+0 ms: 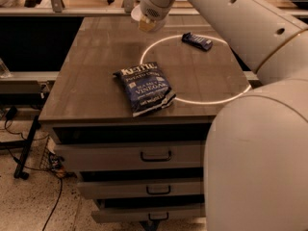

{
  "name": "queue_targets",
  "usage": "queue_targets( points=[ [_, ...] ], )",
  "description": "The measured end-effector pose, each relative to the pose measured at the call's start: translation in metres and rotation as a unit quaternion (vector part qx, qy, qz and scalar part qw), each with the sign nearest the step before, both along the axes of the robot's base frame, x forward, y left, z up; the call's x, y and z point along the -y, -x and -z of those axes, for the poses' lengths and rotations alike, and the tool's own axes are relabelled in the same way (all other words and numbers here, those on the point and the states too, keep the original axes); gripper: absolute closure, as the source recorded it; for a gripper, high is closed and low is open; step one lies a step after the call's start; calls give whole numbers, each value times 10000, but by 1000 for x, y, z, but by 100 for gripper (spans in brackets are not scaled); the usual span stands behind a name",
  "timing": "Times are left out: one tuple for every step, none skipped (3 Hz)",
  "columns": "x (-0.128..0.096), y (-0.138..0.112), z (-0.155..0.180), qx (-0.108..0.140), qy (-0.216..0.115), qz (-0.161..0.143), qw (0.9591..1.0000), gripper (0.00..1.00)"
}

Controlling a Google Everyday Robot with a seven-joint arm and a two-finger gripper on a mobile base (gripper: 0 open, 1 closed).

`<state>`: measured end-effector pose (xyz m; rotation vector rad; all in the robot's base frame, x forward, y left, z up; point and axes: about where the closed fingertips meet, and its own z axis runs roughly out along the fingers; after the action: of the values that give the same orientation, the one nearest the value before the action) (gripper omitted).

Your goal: Move white bowl near rxbar blueberry

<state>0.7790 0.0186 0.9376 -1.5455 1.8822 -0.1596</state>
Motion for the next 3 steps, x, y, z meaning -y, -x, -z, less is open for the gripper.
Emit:
queue_targets(
  points=[
    [91, -6, -12, 185, 102, 828, 9963, 100],
    [165, -10, -10, 200, 159, 1451, 9891, 100],
    [200, -19, 1, 154, 180, 1696, 9852, 100]
  ],
)
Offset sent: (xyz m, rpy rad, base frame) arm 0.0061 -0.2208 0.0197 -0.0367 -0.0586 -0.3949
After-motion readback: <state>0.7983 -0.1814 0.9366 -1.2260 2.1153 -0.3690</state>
